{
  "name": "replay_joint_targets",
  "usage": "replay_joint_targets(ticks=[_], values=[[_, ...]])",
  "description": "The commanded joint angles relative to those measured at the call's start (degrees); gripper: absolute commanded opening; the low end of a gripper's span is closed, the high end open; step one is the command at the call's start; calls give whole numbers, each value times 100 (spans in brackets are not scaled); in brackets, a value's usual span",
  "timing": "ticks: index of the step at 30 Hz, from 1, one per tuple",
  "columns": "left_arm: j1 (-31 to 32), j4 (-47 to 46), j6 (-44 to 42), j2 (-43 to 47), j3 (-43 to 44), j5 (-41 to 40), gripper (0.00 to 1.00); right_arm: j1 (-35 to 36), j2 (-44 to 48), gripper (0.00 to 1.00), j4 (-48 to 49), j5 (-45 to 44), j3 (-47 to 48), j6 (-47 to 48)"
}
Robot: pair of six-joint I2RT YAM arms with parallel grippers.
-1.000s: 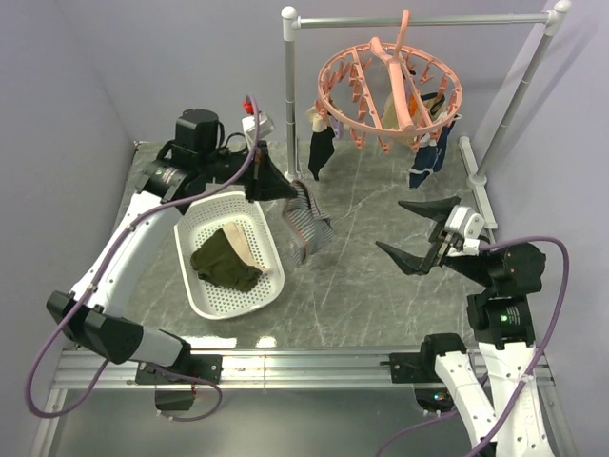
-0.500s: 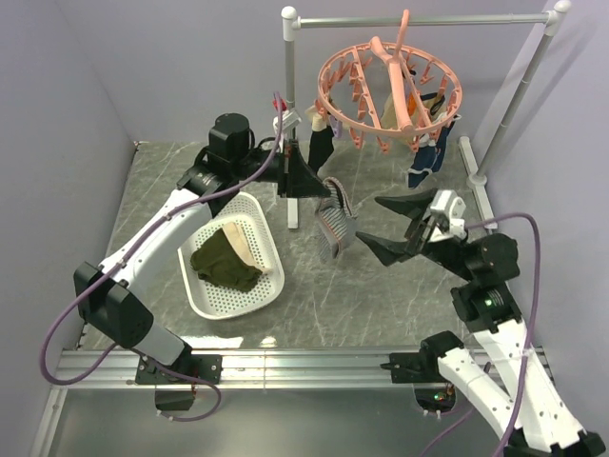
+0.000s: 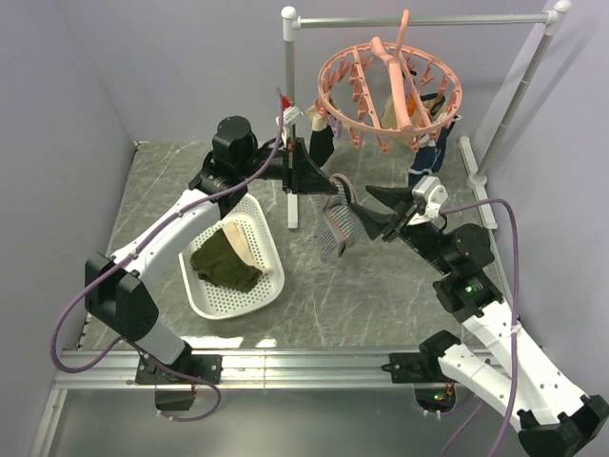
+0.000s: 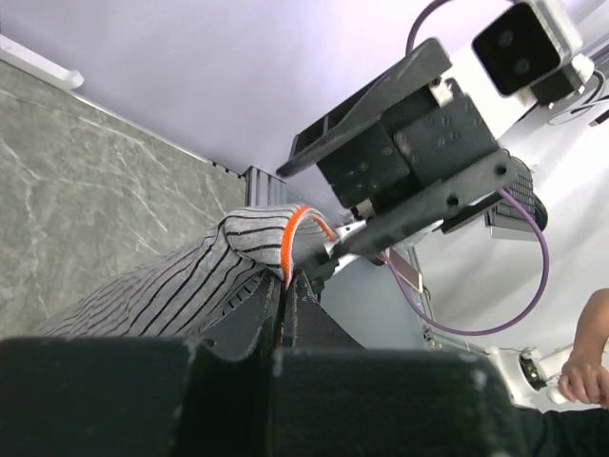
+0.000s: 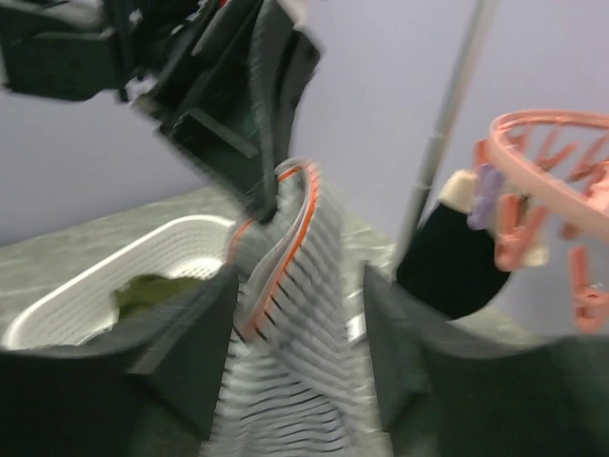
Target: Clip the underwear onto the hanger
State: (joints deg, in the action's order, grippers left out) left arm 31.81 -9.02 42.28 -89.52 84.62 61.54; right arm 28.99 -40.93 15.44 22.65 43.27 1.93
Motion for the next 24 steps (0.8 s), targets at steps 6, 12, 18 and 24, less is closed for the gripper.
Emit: replay_joint_targets(ticks=[6, 12, 18, 24], values=[[36, -768, 597, 206, -183, 359, 0, 36, -275, 23, 276, -517, 226, 255], [44, -707, 588, 189, -130, 455, 0, 45, -284, 30, -155, -200, 402, 369], [44, -1242, 1018, 110, -209, 570, 0, 45, -249, 43, -366, -148, 314, 492], [44, -489, 467, 22, -86, 597, 0, 36, -188, 0, -419, -252, 481, 510]])
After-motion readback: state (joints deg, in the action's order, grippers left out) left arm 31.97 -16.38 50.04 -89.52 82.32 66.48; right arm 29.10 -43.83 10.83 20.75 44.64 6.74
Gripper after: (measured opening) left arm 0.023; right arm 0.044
